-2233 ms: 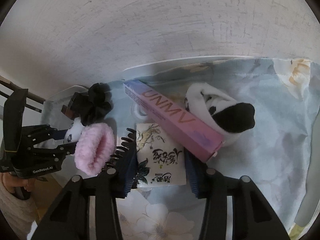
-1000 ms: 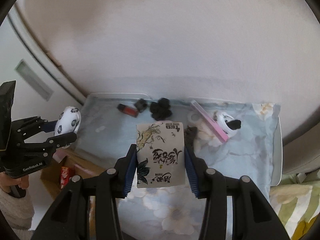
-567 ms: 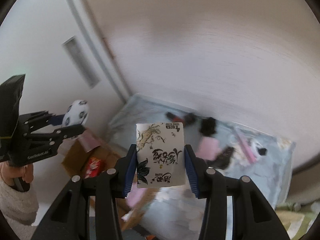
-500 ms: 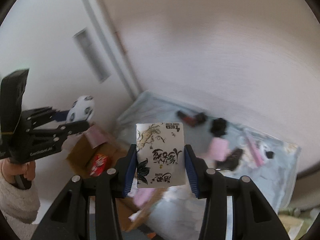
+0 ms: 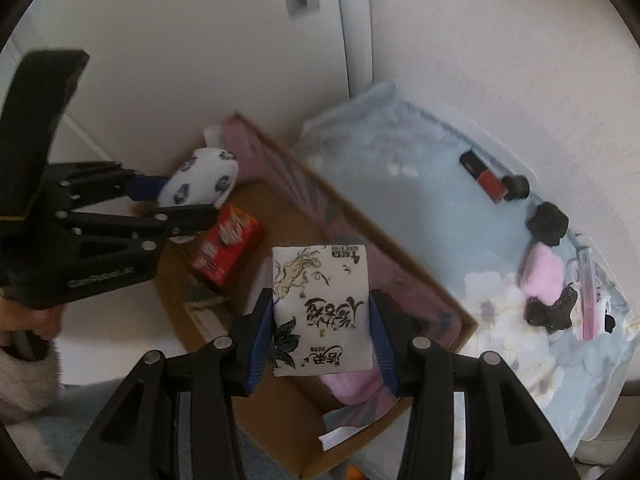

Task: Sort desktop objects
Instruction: 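Carry the sock and tissue pack into the cardboard box and release both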

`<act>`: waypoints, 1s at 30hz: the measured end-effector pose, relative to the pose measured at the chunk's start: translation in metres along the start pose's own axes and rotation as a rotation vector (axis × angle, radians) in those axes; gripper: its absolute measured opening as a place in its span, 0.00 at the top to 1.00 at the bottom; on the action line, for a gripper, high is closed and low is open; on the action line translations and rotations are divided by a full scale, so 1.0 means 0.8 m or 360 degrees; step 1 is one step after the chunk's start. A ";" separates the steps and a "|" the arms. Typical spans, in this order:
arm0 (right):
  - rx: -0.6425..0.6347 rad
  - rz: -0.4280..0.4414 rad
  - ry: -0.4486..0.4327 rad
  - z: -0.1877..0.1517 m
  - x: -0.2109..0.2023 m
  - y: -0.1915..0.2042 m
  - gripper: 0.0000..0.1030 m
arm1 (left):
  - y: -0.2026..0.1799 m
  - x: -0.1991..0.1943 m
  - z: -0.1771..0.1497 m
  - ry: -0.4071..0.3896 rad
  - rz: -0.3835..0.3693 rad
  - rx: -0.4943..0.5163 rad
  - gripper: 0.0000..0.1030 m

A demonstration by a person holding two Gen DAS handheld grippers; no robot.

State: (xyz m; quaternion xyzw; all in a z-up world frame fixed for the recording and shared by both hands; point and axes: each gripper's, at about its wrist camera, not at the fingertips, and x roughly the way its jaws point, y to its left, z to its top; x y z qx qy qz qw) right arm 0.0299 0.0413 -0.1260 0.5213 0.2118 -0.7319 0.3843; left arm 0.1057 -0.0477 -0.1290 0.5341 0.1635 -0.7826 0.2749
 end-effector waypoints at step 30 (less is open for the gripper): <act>0.0132 0.0037 0.0064 -0.016 0.011 0.009 0.22 | -0.013 -0.018 -0.007 -0.0083 -0.0008 0.0177 0.01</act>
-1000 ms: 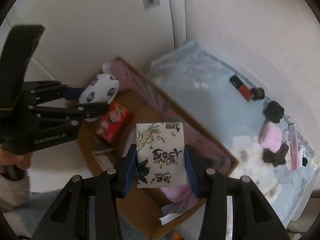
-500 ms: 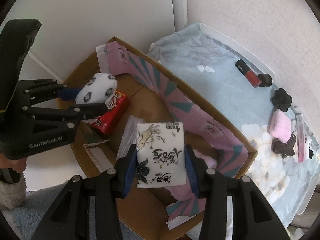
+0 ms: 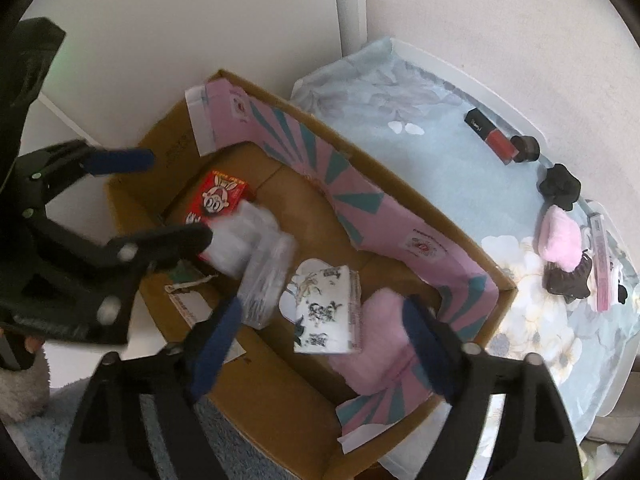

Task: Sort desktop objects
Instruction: 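Carry the sock and tissue pack into the cardboard box and release both, then move both open tools back toward the floral tray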

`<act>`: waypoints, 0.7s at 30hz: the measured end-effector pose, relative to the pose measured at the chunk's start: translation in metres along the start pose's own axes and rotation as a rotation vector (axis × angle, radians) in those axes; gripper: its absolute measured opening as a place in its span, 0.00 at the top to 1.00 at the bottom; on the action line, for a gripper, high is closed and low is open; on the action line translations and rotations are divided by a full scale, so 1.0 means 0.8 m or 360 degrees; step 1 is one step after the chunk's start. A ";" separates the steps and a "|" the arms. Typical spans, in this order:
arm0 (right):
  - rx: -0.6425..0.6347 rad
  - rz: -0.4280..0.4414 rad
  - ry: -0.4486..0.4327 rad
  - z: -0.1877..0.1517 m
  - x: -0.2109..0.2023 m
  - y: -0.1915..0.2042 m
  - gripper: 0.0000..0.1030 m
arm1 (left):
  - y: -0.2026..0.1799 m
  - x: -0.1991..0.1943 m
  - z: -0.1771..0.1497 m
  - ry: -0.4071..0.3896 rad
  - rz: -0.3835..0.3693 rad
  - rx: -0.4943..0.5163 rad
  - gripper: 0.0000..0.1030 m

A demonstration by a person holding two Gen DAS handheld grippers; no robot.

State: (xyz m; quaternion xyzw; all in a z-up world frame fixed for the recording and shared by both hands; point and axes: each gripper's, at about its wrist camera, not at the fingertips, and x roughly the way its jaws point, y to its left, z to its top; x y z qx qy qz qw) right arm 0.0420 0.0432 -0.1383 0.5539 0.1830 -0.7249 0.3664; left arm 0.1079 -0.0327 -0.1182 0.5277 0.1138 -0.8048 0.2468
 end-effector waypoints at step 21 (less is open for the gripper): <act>0.0281 0.0004 -0.0334 -0.018 -0.096 -0.062 0.20 | -0.045 -0.032 0.056 -0.0121 -0.0153 0.0105 0.01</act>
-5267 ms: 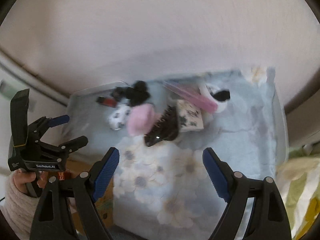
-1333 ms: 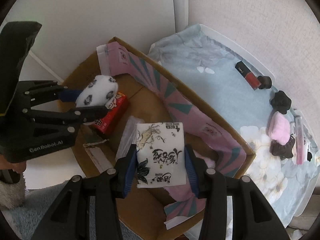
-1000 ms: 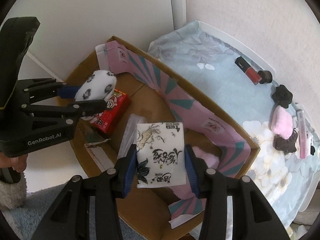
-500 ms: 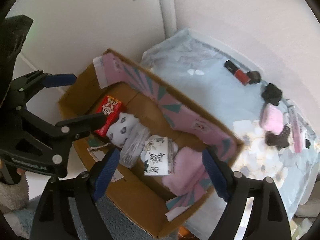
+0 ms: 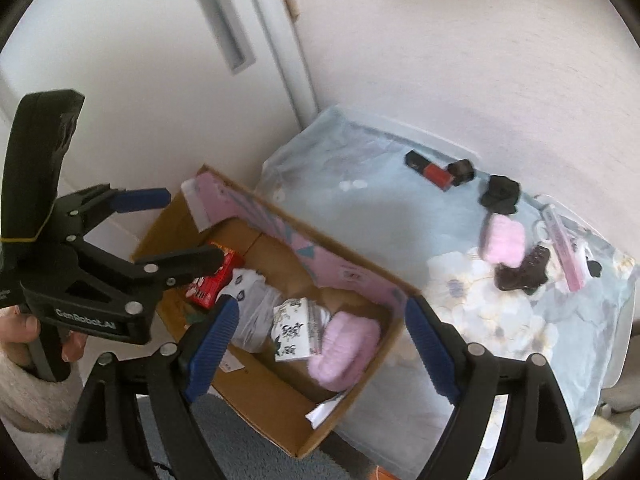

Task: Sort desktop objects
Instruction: 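Move both open tools back toward the floral tray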

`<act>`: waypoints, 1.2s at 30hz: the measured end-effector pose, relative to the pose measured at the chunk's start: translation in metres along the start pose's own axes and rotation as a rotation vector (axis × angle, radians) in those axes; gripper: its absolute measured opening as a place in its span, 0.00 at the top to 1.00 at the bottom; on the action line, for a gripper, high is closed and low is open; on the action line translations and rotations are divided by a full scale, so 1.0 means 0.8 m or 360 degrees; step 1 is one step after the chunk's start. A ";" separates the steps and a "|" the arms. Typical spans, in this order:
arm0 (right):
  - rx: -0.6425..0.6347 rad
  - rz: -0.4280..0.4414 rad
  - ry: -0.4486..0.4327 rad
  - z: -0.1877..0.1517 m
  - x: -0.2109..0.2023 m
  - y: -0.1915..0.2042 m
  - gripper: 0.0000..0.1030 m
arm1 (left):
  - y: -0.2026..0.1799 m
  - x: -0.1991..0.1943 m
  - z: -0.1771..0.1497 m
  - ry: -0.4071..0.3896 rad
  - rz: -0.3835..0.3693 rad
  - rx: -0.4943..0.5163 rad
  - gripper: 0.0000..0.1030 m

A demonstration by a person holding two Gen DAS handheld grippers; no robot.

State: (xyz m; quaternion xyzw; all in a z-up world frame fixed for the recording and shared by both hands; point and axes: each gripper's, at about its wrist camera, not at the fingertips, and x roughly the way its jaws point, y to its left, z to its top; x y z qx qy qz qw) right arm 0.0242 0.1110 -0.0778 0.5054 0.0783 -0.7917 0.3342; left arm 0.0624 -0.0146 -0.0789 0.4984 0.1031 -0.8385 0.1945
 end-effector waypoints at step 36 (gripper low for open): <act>0.0529 -0.0172 0.0027 -0.051 0.048 -0.404 0.36 | -0.228 0.275 0.162 0.0325 -0.0074 0.0092 0.03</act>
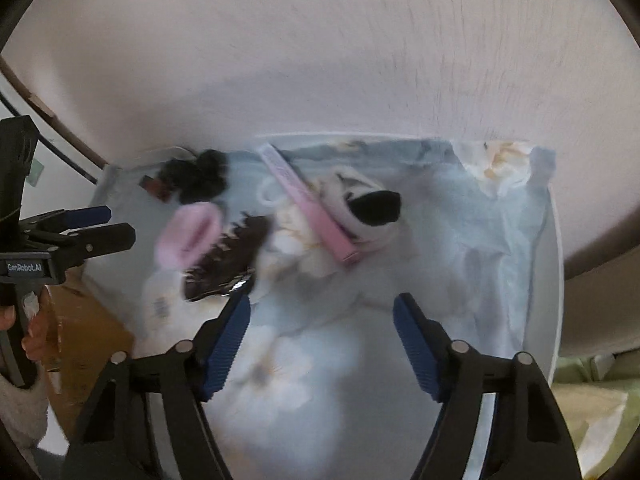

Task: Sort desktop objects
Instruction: 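Move both open tools back toward the floral tray, then grasp the pink fluffy hair tie with the left tool while the right tool grasps the pink nail file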

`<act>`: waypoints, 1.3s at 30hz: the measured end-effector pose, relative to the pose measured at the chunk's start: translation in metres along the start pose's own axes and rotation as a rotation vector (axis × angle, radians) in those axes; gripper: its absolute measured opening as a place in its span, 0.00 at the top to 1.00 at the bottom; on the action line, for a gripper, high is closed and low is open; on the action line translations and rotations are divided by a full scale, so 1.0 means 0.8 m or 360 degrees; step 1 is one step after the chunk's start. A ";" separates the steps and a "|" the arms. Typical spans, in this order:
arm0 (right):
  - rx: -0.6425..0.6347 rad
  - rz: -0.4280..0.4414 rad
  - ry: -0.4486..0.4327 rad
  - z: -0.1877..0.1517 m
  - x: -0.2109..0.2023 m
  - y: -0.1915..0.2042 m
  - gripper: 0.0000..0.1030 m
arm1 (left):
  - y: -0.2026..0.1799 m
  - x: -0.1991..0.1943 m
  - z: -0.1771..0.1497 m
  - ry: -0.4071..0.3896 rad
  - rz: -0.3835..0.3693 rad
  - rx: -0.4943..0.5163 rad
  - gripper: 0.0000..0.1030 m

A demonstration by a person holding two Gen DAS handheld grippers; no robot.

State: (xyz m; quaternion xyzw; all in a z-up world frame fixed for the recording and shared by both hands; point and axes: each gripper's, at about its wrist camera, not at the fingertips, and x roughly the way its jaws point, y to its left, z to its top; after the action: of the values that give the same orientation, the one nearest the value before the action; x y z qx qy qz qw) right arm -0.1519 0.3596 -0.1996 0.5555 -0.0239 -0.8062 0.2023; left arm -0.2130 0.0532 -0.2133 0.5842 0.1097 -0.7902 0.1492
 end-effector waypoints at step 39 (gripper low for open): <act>-0.0685 0.0090 0.0005 0.096 0.093 0.078 0.78 | 0.001 0.071 0.005 0.0139 -0.0069 -0.0201 0.59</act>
State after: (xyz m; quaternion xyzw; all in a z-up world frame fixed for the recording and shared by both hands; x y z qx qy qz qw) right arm -0.2255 0.2618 -0.2196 0.4998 0.1336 -0.7859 0.3387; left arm -0.2317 0.0449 -0.2665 0.6049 0.1785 -0.7586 0.1638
